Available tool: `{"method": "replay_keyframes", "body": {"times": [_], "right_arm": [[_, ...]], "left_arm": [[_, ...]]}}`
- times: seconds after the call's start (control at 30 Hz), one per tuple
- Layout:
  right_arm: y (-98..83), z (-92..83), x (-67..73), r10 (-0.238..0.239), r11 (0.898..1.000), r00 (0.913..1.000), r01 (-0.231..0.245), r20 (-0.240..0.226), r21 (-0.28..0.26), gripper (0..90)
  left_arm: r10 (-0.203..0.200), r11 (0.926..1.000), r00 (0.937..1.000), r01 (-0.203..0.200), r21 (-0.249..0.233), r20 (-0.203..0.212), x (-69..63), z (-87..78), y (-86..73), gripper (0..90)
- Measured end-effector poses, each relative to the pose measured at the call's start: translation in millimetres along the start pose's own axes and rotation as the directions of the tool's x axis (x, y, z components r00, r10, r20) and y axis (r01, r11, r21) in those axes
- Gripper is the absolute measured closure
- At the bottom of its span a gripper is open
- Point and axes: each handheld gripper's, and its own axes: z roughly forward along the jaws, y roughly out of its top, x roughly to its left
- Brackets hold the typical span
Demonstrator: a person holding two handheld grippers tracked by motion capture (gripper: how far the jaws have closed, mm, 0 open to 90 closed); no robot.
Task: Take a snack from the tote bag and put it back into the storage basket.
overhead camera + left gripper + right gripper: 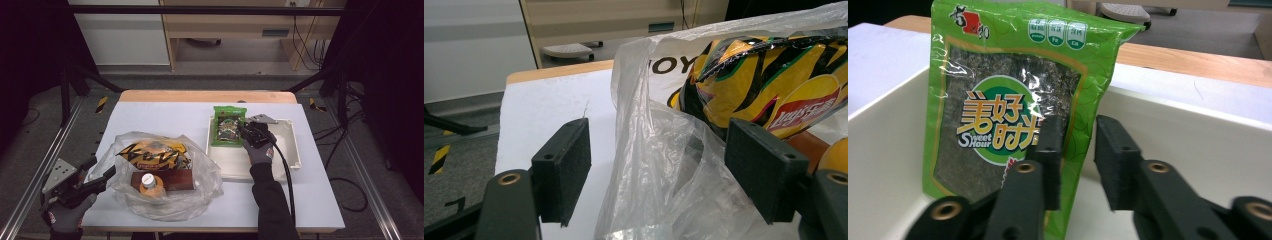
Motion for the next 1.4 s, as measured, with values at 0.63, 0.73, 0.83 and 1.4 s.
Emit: {"method": "replay_keyframes", "body": {"times": [0.63, 0.73, 0.83, 1.4], "right_arm": [[25.9, -81.8, 16.2, -0.028, 0.993, 0.9977, 0.021, -0.061, -0.118, 36.2], [27.4, -100.7, 25.3, -0.049, 0.988, 0.9941, 0.034, -0.097, -0.148, 37.2], [26.5, -114.3, 33.6, -0.063, 0.986, 0.9887, 0.041, -0.136, -0.163, 38.4], [37.3, -138.8, 102.8, -0.188, 0.965, 0.9203, 0.107, -0.343, -0.241, 46.1]], "left_arm": [[0.003, 0.9995, 1.0, -0.003, -0.033, 0.009, -4.6, -10.4, 7.5, 32.2], [0.005, 0.9995, 0.9998, -0.004, -0.03, 0.017, -6.8, -10.5, 8.2, 35.4], [0.014, 0.9996, 0.9996, -0.013, -0.025, 0.025, -10.2, -9.5, 8.7, 38.2], [0.022, 0.9985, 0.9997, -0.023, -0.051, -0.009, -7.6, -11.0, 24.1, 47.4]]}}
